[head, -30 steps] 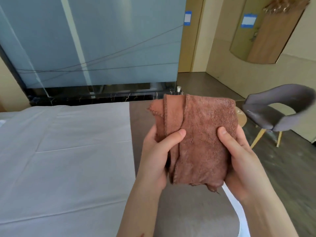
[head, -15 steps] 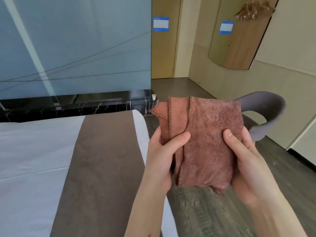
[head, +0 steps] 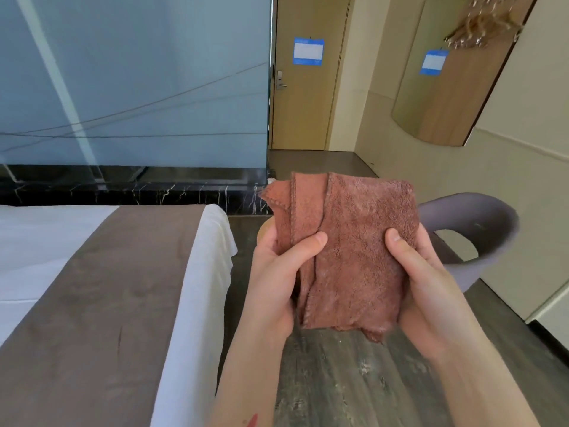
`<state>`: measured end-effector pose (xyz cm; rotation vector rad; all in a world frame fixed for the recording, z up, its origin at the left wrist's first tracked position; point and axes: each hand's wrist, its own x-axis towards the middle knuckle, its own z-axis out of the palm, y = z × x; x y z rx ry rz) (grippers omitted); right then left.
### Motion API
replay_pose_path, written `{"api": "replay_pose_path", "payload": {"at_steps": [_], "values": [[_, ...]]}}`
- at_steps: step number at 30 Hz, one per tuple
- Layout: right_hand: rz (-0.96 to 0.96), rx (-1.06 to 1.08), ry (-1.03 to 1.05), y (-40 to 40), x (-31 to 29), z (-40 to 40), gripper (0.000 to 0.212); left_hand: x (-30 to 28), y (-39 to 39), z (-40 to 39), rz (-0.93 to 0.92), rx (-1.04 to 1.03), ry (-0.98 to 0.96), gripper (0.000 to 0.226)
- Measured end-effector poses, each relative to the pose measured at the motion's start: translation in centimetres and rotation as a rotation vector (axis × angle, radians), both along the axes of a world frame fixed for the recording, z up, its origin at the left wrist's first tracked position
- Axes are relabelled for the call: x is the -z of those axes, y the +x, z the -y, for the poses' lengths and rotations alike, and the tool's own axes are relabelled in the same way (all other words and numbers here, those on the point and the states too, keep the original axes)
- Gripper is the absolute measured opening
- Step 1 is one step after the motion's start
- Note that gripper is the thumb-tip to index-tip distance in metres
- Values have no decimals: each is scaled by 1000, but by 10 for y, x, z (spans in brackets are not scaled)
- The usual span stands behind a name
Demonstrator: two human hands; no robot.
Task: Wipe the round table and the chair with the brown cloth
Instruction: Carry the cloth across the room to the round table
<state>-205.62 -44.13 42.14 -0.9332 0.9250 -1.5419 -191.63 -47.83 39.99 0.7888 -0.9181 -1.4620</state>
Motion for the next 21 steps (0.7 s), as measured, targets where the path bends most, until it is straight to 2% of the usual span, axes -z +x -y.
{"api": "replay_pose_path", "payload": {"at_steps": [3, 9, 12, 18, 21], "values": [[18, -44, 14, -50, 0, 20, 30, 1, -51, 10, -12, -43, -8, 41], [64, -128, 61, -112, 5, 78, 43, 1, -110, 56, 18, -129, 18, 49], [47, -157, 72, -128, 10, 114, 44, 4, -124, 88, 21, -153, 24, 44], [35, -156, 74, -149, 29, 210, 47, 20, -143, 186, 41, -155, 22, 44], [26, -135, 47, -151, 30, 275, 40, 22, -145, 253, 39, -137, 7, 42]]}}
